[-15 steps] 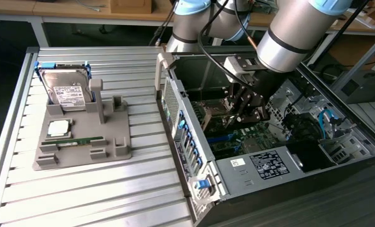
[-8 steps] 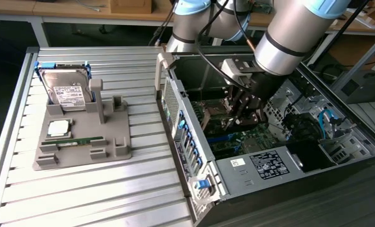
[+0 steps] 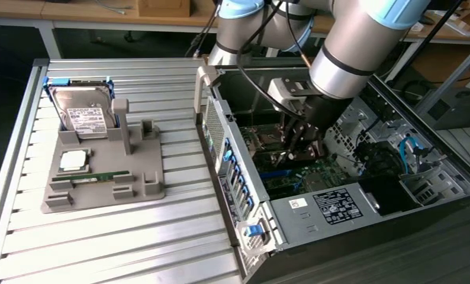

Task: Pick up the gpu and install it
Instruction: 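Insert the gpu into the slot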

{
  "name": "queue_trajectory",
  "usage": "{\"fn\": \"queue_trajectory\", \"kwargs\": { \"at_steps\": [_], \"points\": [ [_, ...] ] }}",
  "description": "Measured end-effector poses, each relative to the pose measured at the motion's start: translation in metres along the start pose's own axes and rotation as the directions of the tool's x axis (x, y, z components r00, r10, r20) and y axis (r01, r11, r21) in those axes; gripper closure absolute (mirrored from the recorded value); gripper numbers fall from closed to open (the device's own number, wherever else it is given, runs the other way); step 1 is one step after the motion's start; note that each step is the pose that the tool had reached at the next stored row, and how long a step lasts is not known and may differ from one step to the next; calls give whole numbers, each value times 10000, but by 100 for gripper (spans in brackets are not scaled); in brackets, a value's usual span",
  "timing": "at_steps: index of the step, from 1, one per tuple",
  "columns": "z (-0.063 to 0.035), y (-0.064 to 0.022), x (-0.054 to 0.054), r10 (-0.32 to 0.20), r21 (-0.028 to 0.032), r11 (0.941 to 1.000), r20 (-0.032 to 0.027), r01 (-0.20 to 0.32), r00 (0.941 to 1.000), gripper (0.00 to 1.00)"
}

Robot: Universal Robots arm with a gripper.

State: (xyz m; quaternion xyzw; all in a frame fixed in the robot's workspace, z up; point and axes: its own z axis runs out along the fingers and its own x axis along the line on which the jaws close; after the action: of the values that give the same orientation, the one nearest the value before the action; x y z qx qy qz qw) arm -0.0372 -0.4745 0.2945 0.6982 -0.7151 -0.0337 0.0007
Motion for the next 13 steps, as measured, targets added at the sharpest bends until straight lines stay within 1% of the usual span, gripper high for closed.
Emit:
{"fn": "queue_trajectory", "kwargs": {
  "at_steps": [4,6,8,10,13],
  "points": [
    [38,2,-36,19,1,10000,-4,-19,10000,73],
    [52,15,-37,20,2,10000,-6,-20,10000,73],
    [66,32,-36,21,2,10000,-20,-21,10000,73],
    [85,37,-35,23,2,10000,-31,-23,10000,73],
    [91,38,-45,24,2,10000,-32,-24,10000,73]
  ]
}}
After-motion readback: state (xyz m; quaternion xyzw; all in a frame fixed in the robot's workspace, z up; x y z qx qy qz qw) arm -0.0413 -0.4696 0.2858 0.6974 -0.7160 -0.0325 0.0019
